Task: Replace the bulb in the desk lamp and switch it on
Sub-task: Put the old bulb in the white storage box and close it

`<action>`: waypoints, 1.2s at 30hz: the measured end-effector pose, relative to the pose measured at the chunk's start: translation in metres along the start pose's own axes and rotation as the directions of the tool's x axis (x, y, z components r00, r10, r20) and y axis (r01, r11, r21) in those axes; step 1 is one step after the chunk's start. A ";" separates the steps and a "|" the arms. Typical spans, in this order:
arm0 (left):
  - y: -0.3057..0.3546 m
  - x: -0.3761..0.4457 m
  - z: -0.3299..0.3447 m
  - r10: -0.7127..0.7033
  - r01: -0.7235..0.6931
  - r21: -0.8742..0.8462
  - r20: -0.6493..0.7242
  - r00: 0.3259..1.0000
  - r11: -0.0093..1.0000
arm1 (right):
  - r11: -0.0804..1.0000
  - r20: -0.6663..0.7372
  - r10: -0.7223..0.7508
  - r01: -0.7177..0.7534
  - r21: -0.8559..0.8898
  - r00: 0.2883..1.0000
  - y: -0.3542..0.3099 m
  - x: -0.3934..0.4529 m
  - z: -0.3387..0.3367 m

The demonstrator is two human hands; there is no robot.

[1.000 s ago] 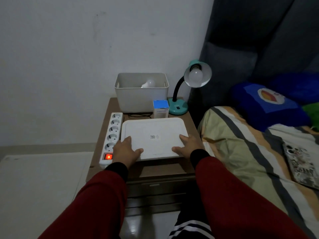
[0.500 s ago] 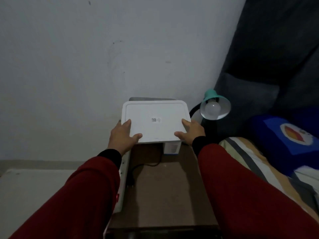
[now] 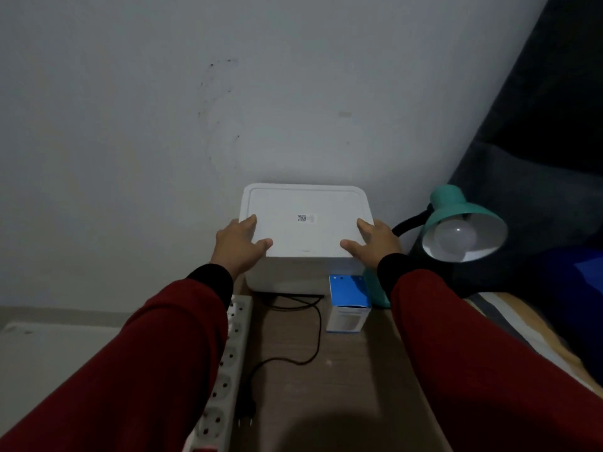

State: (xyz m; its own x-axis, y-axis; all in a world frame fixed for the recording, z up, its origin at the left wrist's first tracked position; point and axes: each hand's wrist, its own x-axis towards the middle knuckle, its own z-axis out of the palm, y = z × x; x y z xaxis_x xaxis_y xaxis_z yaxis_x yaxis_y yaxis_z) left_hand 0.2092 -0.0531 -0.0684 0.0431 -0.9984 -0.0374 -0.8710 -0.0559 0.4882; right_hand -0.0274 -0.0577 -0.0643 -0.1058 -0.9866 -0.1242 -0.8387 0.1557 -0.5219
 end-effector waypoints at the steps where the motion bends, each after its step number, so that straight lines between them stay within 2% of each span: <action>1: 0.000 0.004 0.000 0.004 -0.004 0.005 0.000 1.000 1.000 | 1.000 0.008 0.001 -0.001 -0.016 1.000 0.000 0.004 0.000; 8: -0.004 0.021 0.002 -0.020 0.020 0.010 0.005 1.000 1.000 | 0.994 0.022 0.016 -0.014 -0.106 1.000 0.000 0.018 0.003; 17: -0.008 0.034 0.009 -0.038 0.031 0.103 0.068 0.997 0.994 | 0.996 0.057 0.016 -0.011 -0.089 0.998 0.004 0.023 0.009; 20: -0.003 0.032 0.006 -0.021 0.014 0.126 0.051 0.998 0.992 | 0.984 0.090 0.010 0.006 -0.178 0.996 0.002 0.024 0.006; 27: 0.013 0.028 -0.001 -0.028 0.002 0.329 0.074 0.997 0.944 | 0.922 0.112 0.077 -0.028 -0.386 0.991 -0.021 0.022 -0.001; 31: 0.023 0.024 -0.012 -0.080 0.044 0.347 0.091 0.993 0.937 | 0.853 0.161 0.071 0.024 -0.521 0.984 -0.036 0.016 -0.015; 36: 0.027 0.015 -0.028 -0.100 0.052 0.382 0.105 0.989 0.923 | 0.804 0.215 0.075 0.068 -0.591 0.974 -0.047 0.001 -0.032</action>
State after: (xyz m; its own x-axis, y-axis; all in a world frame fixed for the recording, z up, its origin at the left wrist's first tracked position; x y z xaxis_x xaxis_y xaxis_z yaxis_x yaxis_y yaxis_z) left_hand 0.2002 -0.0700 -0.0316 0.0780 -0.9811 -0.1773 -0.9883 -0.0995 0.1153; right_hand -0.0058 -0.0676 -0.0128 -0.0512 -0.9384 -0.3417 -0.9971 0.0287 0.0708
